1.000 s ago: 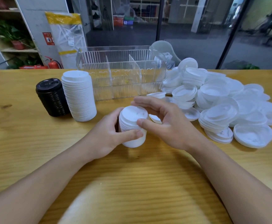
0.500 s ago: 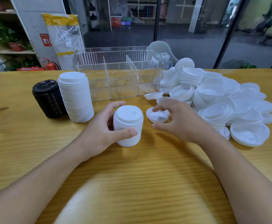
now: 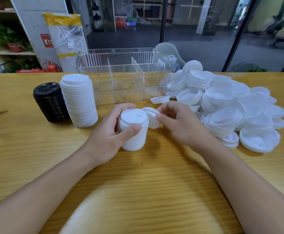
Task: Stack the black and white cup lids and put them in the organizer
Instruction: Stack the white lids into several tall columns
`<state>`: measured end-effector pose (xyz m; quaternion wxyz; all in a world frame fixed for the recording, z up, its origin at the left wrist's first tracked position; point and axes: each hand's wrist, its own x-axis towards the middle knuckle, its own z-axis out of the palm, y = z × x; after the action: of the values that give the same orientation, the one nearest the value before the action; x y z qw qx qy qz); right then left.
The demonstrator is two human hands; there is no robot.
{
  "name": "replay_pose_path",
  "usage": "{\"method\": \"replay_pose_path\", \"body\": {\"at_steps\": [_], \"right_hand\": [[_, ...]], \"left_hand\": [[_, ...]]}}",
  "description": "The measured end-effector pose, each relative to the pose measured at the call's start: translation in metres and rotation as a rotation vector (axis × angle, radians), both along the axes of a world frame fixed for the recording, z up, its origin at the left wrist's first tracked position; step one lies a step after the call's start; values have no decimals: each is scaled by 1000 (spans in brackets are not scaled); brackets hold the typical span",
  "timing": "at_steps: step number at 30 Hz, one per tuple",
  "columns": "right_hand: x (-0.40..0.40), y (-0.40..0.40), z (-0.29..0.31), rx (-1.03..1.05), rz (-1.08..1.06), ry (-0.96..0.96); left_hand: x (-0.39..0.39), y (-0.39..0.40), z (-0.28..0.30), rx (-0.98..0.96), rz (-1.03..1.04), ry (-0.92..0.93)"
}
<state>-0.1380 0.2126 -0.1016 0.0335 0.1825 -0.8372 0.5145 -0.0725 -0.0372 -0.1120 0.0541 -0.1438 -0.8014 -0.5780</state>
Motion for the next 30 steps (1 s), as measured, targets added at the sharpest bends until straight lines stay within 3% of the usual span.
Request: {"method": "replay_pose_path", "body": {"at_steps": [3, 7, 11, 15, 21, 26, 30], "right_hand": [[-1, -3, -2, -204, -18, -140], [-4, 0, -1, -269, -97, -232], [-2, 2, -2, -10, -149, -219], [4, 0, 0, 318, -183, 0], [12, -6, -1, 494, -133, 31], [12, -9, -2, 434, -146, 73], [11, -4, 7, 179, -178, 101]], "left_hand": [[1, -1, -2, 0, -19, -28], [-1, -4, -4, 18, -44, -69], [-2, -9, -3, 56, -24, -95], [-2, -10, -2, 96, 2, -114], [0, -7, 1, 51, 5, -88], [2, -9, 2, 20, 9, -63], [1, -8, 2, 9, 38, -64]]}}
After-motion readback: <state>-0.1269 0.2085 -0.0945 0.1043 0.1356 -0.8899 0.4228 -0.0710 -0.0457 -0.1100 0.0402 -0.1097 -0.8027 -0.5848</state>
